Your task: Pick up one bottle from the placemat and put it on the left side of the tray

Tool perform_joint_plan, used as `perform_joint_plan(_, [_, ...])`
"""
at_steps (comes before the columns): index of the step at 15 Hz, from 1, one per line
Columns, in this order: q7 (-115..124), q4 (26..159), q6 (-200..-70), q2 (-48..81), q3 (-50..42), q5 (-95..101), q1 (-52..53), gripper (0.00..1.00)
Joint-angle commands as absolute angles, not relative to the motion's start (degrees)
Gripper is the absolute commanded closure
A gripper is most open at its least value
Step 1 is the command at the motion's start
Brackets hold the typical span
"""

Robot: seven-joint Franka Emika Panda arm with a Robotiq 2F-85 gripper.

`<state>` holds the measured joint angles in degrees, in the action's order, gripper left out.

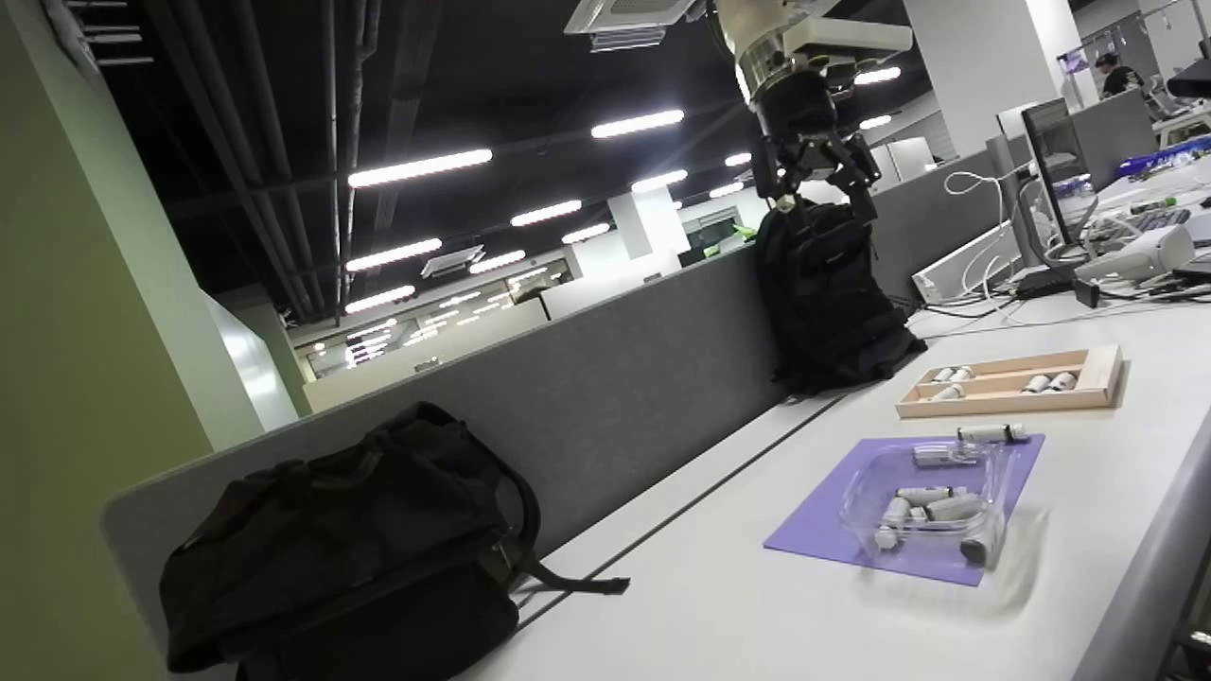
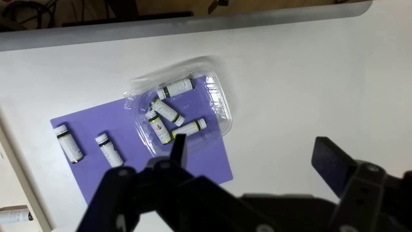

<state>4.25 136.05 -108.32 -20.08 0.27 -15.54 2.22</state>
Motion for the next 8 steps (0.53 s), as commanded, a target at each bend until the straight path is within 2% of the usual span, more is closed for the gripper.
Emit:
perform_joint_plan(1, [3.89, 137.79, -113.78, -15.9, -0.57, -14.3, 0.06, 0.0])
perform_joint_plan(8, [4.32, 141.55, -130.83, -2.05, -4.85, -5.62, -6.44, 0.0])
